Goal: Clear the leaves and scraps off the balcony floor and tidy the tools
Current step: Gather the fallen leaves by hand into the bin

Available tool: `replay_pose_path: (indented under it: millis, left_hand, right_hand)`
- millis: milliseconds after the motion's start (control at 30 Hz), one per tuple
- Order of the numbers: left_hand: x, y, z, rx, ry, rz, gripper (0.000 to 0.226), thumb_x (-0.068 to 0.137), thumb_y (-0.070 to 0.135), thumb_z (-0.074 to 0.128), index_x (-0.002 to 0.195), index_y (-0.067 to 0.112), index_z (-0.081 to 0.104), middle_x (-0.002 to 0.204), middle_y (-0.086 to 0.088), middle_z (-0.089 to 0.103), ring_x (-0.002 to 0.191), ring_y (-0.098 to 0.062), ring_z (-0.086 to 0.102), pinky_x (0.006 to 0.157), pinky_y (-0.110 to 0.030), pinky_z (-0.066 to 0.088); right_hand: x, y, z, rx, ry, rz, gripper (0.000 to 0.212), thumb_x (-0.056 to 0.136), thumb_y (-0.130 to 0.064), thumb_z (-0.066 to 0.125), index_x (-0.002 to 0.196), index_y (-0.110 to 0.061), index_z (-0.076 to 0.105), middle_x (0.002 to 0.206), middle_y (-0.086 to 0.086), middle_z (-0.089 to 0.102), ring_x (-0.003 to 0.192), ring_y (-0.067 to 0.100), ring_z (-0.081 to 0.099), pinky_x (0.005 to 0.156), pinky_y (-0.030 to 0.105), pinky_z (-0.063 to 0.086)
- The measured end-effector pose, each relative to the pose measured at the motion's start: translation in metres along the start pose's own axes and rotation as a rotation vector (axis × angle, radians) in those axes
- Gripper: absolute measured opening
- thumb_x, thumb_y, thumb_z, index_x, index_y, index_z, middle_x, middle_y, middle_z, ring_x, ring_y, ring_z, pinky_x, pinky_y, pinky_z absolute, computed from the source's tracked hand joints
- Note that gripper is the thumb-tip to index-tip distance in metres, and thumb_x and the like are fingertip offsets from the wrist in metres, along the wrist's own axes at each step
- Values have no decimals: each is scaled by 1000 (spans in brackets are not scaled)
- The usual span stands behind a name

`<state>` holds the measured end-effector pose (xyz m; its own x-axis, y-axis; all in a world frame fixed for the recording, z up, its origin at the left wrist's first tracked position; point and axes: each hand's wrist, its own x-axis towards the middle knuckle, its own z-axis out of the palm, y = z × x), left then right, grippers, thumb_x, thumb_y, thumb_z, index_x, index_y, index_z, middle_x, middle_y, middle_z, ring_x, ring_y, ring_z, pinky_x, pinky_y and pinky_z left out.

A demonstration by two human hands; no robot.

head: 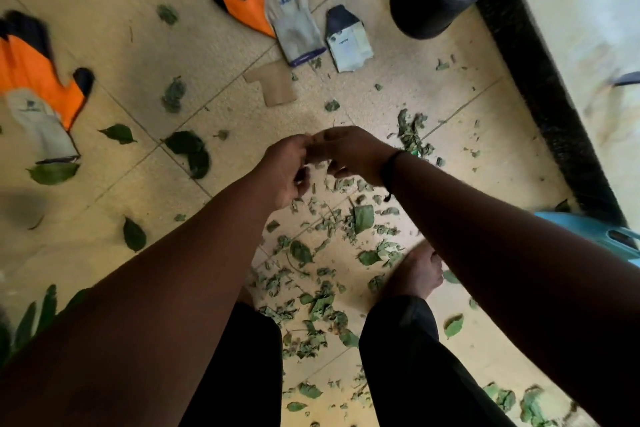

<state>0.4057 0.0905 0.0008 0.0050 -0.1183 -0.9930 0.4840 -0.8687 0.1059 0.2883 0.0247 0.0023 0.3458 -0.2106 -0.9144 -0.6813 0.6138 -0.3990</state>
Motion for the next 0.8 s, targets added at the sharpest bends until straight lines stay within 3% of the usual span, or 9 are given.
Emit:
replay_pose_path:
  millis: [100,167,267,367,533,667,800]
  left_hand:
    - [13,13,-23,-4,90,36,15,98,33,51,93,25,63,83,3,47,60,-10,32,46,-17,29]
    - [17,17,-39,-41,91,56,26,99,44,49,96,23,64,84,2,50,63,-11,37,53,-20,35]
    - [22,18,-60,-107,68,88,47,96,61,42,100,20,64,93,-2,59,77,-16,52,64,-28,46]
    - [27,12,-75,-144,74,95,53,99,61,33,102,18,65,99,-5,64,89,-21,59,73,-32,46]
    - [27,-7,-90,-186,52,51,46,104,48,26,100,21,63,94,-2,65,89,-20,61,88,-34,40]
    - [25,-22,-92,-309,-7,16,51,104,50,23,105,20,63,108,-6,65,103,-26,60,90,-36,40]
    - [24,-30,-90,-351,-71,27,54,101,57,24,111,19,62,117,-10,64,108,-29,59,95,-40,40]
  right_hand:
    - [22,-34,-18,-280,110,-52,27,93,-30,62,113,-13,66,104,4,66,84,20,60,69,29,52]
    - [44,-47,-36,-635,356,-95,35,94,-30,60,124,-12,62,124,12,60,108,27,59,88,34,49]
    - [72,-54,-65,-827,660,-148,48,93,-34,55,140,-28,46,148,13,35,126,36,46,104,41,40]
    - [93,-48,-83,-1011,620,-126,63,92,-39,56,148,-39,27,159,11,16,132,40,37,106,49,35]
    - [92,-19,-74,-899,721,-133,47,90,-29,59,133,-17,45,138,19,40,120,43,47,99,47,43]
    - [81,3,-58,-648,779,-57,33,92,-18,49,123,-8,46,126,21,52,114,40,53,93,41,43]
    - [82,-7,-52,-545,889,-162,41,86,-20,54,125,-10,45,129,16,45,115,37,53,94,37,42]
